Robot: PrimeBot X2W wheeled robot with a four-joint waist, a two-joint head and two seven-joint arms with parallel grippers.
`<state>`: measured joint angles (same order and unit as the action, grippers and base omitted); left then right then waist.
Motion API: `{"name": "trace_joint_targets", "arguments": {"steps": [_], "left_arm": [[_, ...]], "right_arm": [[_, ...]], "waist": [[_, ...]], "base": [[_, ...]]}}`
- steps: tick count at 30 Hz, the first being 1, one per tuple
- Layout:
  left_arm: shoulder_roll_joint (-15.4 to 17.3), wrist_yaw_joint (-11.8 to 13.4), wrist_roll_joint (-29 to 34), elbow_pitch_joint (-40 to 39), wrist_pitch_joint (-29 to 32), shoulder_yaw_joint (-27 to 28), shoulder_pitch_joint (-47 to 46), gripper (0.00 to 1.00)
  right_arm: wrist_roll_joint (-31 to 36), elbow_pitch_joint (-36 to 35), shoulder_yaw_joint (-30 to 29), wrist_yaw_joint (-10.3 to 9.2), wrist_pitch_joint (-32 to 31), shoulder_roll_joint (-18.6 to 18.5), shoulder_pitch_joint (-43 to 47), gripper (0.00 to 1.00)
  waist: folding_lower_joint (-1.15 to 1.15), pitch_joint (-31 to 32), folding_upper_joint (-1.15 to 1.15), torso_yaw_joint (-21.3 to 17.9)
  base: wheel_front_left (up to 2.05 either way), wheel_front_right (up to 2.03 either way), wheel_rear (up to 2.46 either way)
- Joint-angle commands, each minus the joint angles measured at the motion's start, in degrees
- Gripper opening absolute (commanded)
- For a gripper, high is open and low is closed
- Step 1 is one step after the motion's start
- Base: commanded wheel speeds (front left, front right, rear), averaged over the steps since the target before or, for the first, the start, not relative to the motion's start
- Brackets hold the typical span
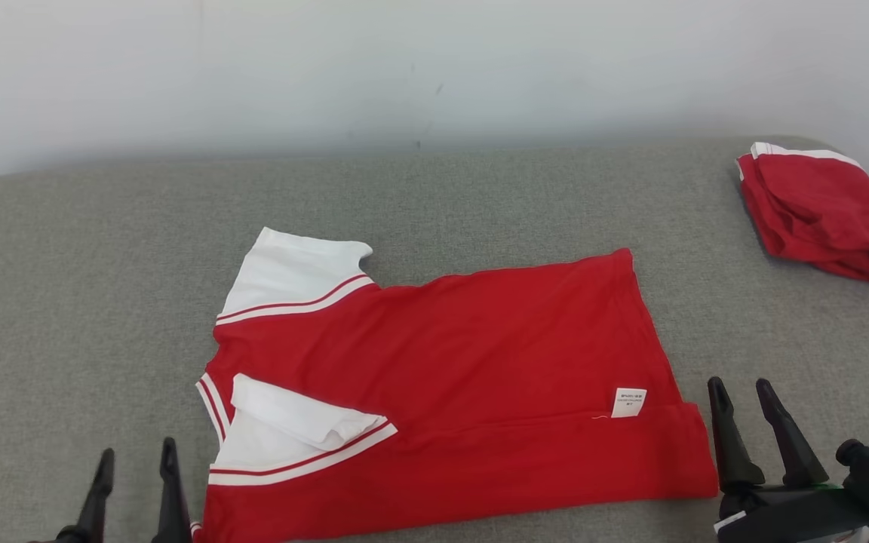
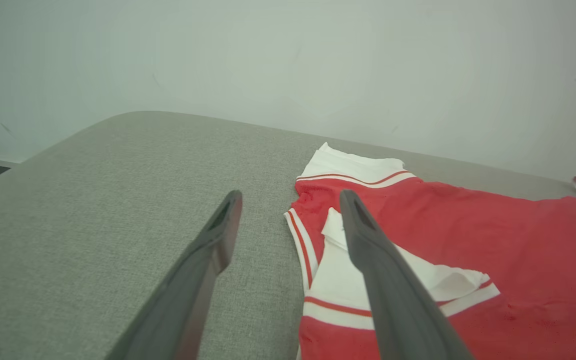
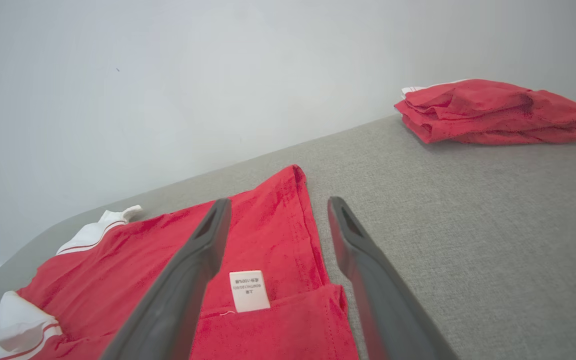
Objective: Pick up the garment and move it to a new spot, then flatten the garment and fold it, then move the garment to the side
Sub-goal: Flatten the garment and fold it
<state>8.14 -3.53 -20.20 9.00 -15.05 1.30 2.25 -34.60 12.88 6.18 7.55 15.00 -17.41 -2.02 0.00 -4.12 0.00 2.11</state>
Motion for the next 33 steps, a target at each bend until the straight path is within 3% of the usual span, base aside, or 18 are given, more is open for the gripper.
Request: {"name": "trace_joint_targets", "arguments": {"steps": [1,10,16,20,28,33], "left_arm": [[-0.74,-0.02,2.81,-1.48,-0.17,1.43,1.02,1.00],[-4.14,0.91,14.97,-5.49,-0.17,4.52,3.20,1.00],[-4.98,0.58,15.17,-3.03,-0.17,5.43,2.75,1.00],[-4.75,-1.05,15.58,-1.39,-0.18,5.67,0.23,1.00],[3.00,-3.83,13.09,4.94,-0.18,4.27,-13.92,1.00],[11.69,-3.81,5.83,13.63,-0.06,-1.93,-26.71,1.00]], "right_arm": [[3.14,-1.75,-0.80,-0.16,0.19,1.29,0.80,1.00],[18.64,-9.81,-2.22,-0.16,0.11,7.98,3.91,1.00],[21.20,-9.87,-3.44,-0.16,0.11,10.69,5.10,1.00],[21.31,-8.70,-2.91,-0.16,0.11,10.63,3.13,1.00],[19.41,-5.50,-1.73,-0.16,0.12,8.88,-7.12,1.00],[18.76,-1.93,1.28,-0.16,0.12,8.98,-16.37,1.00]], "waist": [[0.00,0.18,0.00,0.14],[0.00,0.38,0.00,0.61],[0.00,-0.43,0.00,0.52],[0.00,-1.82,0.00,-0.43],[0.00,-7.42,0.00,-4.33],[0.00,-12.97,0.00,-8.79]], "base": [[0.00,0.00,0.00],[0.00,0.00,0.00],[0.00,0.00,0.00],[0.00,0.00,0.00],[0.00,0.00,0.00],[0.00,0.00,0.00]]}}
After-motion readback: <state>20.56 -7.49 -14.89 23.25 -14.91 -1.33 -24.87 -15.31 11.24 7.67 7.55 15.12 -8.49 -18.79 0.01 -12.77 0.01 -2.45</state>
